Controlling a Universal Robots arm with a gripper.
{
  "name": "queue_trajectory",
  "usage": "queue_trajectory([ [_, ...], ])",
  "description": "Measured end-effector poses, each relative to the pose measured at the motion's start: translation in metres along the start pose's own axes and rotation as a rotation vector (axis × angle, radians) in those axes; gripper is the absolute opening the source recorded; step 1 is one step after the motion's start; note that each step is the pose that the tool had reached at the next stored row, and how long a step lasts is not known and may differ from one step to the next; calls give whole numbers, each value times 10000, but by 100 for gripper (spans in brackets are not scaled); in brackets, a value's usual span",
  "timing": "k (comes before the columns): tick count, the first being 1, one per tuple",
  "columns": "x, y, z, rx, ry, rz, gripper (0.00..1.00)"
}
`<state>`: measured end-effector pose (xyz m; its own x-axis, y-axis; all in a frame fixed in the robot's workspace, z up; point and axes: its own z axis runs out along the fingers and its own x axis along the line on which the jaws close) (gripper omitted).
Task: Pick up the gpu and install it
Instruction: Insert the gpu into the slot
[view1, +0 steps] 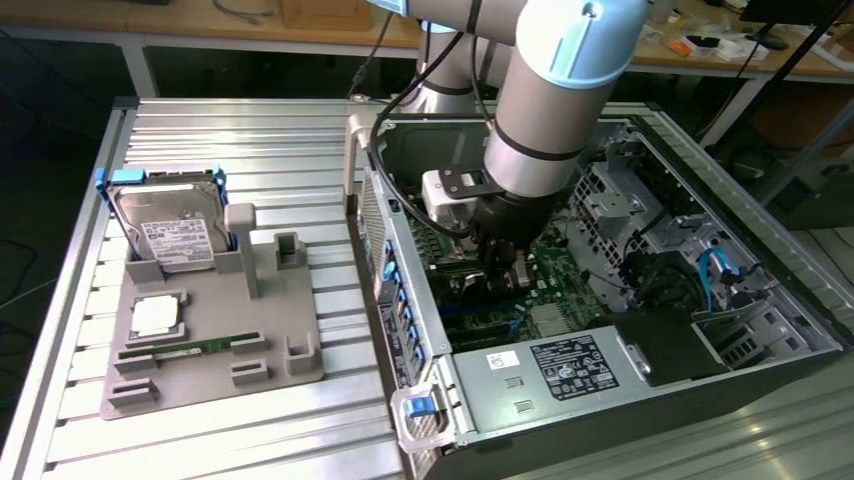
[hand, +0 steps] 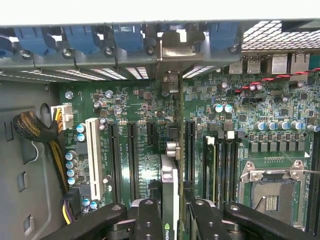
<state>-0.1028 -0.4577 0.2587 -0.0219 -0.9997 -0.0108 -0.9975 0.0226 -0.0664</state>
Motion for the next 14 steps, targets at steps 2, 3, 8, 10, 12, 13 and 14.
queue_trajectory([
  [2, 6, 0, 0, 0, 0, 0, 27],
  [3, 9, 0, 0, 0, 1, 0, 27],
  [8, 11, 0, 4, 1, -1, 0, 27],
  [10, 11, 1, 11, 0, 0, 0, 27],
  [12, 11, 1, 14, -2, 3, -1, 27],
  [13, 11, 1, 15, -2, 3, -1, 27],
  [14, 11, 1, 17, -2, 2, -1, 27],
])
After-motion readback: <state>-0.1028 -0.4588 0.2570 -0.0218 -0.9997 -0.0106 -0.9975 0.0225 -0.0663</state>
